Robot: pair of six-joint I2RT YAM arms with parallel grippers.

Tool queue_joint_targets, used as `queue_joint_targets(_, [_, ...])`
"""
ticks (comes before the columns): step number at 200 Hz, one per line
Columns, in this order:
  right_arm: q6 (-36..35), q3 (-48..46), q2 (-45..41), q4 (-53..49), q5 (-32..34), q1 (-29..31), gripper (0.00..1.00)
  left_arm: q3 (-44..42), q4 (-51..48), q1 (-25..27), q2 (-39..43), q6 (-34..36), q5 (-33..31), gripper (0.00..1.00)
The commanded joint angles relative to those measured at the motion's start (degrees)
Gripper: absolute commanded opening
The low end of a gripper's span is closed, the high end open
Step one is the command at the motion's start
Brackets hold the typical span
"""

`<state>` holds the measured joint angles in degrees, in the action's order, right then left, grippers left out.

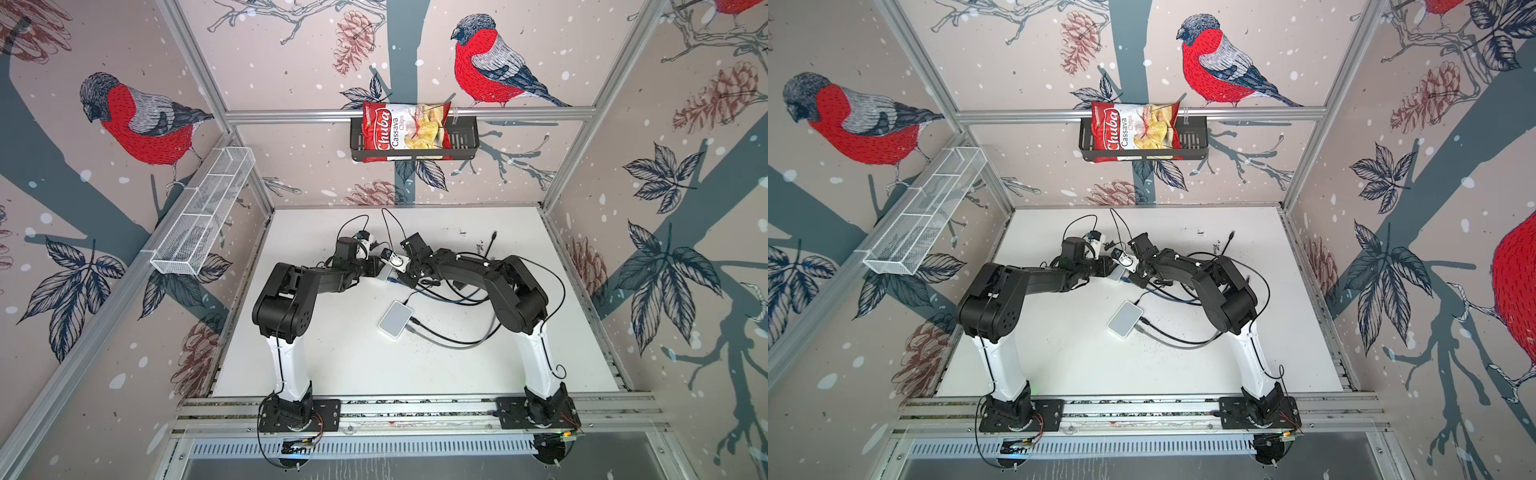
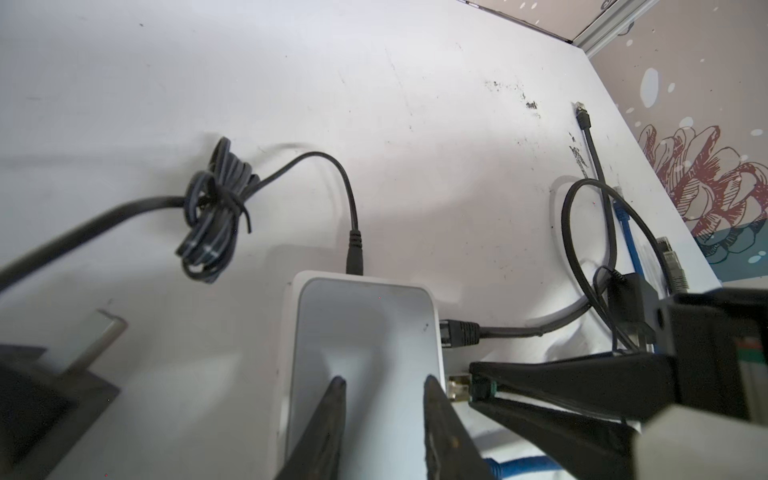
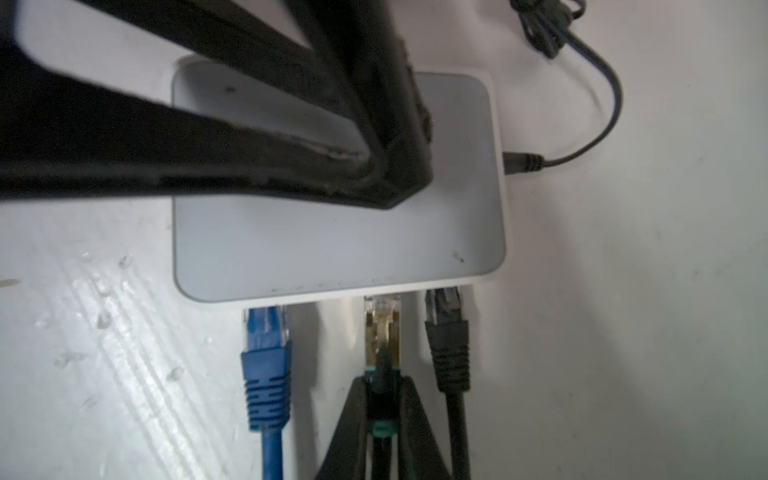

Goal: Insert the plug into the switch port
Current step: 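Push the green-banded plug into the port between blue and black plugs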

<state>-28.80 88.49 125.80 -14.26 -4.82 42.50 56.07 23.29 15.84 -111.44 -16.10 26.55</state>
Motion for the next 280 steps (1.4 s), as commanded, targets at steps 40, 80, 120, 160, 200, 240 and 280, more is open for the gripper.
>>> queue_joint_targets(40, [-2.4, 3.1, 2.7, -7.7, -0.6, 0.7, 0.1, -0.1, 1.6, 0.2, -0.9, 0.1, 0.0, 0.32])
queue_joint_targets(80, [-3.6, 5.5, 3.5, -10.1, -0.8, 1.0, 0.1, -0.2, 2.0, 0.5, -1.7, -0.2, 0.1, 0.32])
queue_joint_targets(120, [-5.1, 7.3, 4.8, -12.7, 0.4, 1.5, 0.1, -0.1, 2.1, 0.9, -2.0, -0.2, 0.1, 0.32])
queue_joint_targets(160, [-5.6, 9.5, 5.4, -13.9, 0.4, 1.6, 0.1, -1.0, 2.0, 1.0, -1.3, -0.1, -1.7, 0.32])
queue_joint_targets(200, [-5.5, 9.7, 5.5, -13.3, 0.1, 1.4, 0.1, -1.9, 2.6, 0.9, 0.6, 1.1, -4.0, 0.33])
queue_joint_targets(240, [-5.6, 9.4, 5.5, -12.9, -0.4, 1.1, 0.1, -3.5, 5.7, 0.3, 1.6, 0.7, -4.9, 0.35])
queue_joint_targets(280, [-5.7, 9.1, 5.3, -12.5, -0.9, 1.0, 0.1, -3.5, 4.7, -0.4, -0.1, -0.2, -7.0, 0.37])
